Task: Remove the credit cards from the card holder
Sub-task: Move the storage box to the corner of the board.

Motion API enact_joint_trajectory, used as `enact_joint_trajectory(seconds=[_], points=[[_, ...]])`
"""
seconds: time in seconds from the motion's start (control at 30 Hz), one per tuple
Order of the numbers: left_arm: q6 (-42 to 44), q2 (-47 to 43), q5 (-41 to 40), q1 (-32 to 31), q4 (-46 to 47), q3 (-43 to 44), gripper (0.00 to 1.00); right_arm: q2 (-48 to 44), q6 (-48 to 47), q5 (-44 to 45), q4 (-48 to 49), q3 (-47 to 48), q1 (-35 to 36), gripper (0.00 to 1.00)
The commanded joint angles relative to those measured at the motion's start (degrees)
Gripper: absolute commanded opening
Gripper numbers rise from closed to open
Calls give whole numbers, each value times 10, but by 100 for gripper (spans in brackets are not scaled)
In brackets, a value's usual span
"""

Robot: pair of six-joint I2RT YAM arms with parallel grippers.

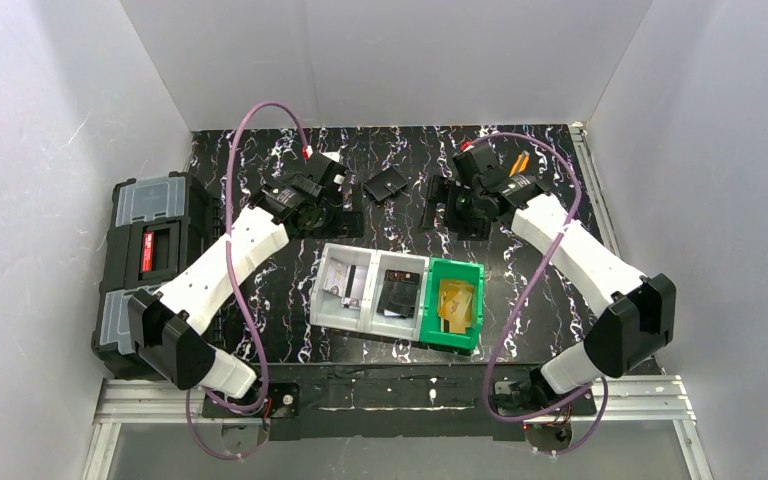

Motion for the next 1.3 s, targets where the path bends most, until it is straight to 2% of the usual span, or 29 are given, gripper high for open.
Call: enact_joint_trajectory(seconds=[0.0,0.17,0.43,0.5,0.67,0.87,1.03,1.27], points=[[-1,-21,0,14,-23,-1,100,34,2,-24,-9,51,2,100],[-4,-22,-5,30,-49,-14,100,73,3,-34,-6,72,13,100],[-24,-43,34,58,-16,-132,99,101,-9,-20,-21,116,15,100],[-30,-54,46,66,20,-171,99,93,-13,-11,-24,116,14,100],[-34,-71,142,76,143,-252,99,68,-18,-14,-27,100,4,100],[-93,-54,237,73,244,-305,99,29,-22,-16,-29,68,-14,100],[-129,3,231,4,278,-263,100,3,-24,-23,-24,47,-37,100],[-188,177,237,-100,306,-102,100,-14,-34,-21,-44,42,-73,100]])
